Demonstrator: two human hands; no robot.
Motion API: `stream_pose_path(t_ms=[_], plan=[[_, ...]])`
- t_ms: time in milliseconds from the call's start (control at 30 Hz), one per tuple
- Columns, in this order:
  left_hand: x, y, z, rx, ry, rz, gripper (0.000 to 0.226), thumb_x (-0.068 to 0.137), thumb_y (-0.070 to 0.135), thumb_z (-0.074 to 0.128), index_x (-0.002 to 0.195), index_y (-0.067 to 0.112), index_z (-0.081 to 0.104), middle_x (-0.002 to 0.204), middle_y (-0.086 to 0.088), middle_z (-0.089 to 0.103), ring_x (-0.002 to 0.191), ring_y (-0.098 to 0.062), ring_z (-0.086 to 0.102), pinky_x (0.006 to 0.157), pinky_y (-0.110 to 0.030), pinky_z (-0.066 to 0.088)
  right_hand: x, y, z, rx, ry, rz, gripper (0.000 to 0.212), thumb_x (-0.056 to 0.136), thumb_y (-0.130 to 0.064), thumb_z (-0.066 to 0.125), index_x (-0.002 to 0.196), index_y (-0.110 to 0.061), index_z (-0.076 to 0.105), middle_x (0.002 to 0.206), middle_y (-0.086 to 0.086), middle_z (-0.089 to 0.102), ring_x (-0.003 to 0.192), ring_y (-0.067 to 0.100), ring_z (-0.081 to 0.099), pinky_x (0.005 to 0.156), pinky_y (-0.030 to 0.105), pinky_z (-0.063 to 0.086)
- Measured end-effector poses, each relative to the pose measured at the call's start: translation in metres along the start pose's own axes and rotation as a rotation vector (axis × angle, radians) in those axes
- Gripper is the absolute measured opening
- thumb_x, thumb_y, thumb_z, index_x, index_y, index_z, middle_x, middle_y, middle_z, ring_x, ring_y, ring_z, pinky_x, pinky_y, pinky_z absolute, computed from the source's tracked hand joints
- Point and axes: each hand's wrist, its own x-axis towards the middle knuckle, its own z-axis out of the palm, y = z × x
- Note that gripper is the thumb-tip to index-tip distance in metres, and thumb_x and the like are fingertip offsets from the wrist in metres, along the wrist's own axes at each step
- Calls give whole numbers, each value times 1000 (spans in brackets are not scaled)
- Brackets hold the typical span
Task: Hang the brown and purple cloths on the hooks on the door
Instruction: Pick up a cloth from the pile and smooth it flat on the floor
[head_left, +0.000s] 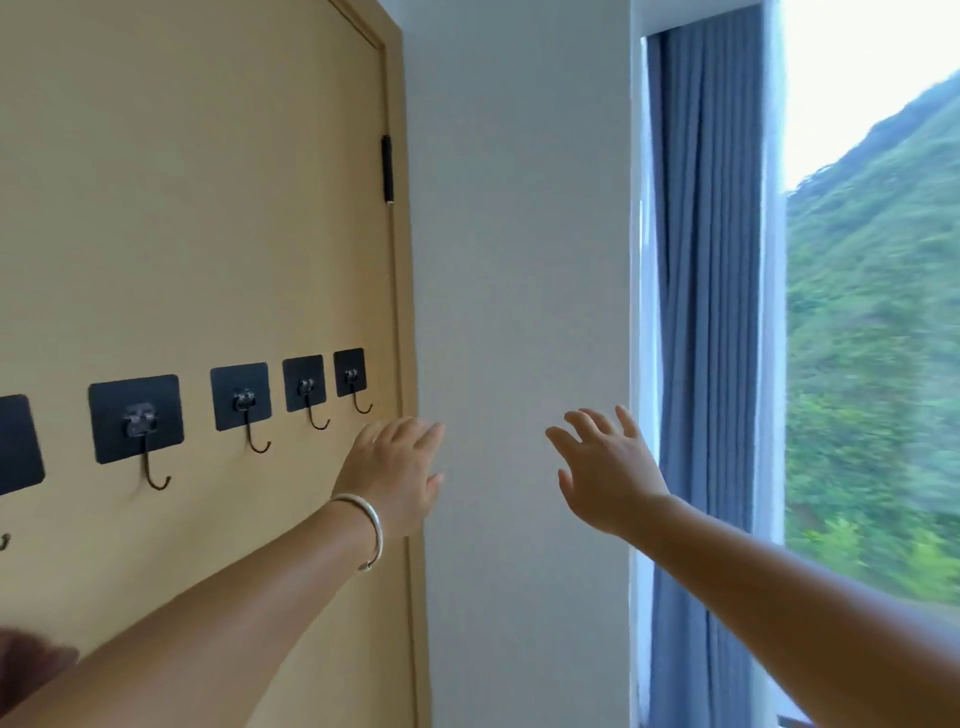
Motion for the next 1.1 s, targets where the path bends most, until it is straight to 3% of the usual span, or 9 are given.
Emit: stream_pose_path(t_ms=[467, 600, 1100], plan=[[30, 229, -34, -444, 136, 408, 61, 95, 48, 38, 149, 23, 22, 148, 4, 33, 138, -15, 29, 114, -38, 20, -195, 136, -141, -426, -215, 491, 58, 92, -42, 48, 146, -30, 31, 154, 3, 30, 142, 22, 24, 116, 54, 8], [29, 309, -69, -566, 151, 535, 60, 94, 48, 41, 147, 24, 24, 148, 2, 35, 138, -18, 31, 114, -42, 21, -258, 164, -190, -524, -253, 618, 59, 92, -42, 51, 146, -29, 32, 153, 3, 31, 142, 23, 25, 116, 55, 10], [-47, 590, -246, -869, 332, 974, 60, 95, 50, 36, 147, 24, 24, 146, 1, 37, 135, -19, 34, 112, -40, 26, -511, 236, -395, -874, -320, 1068, 50, 95, -37, 47, 143, -28, 37, 151, 4, 37, 143, 23, 26, 115, 56, 10]])
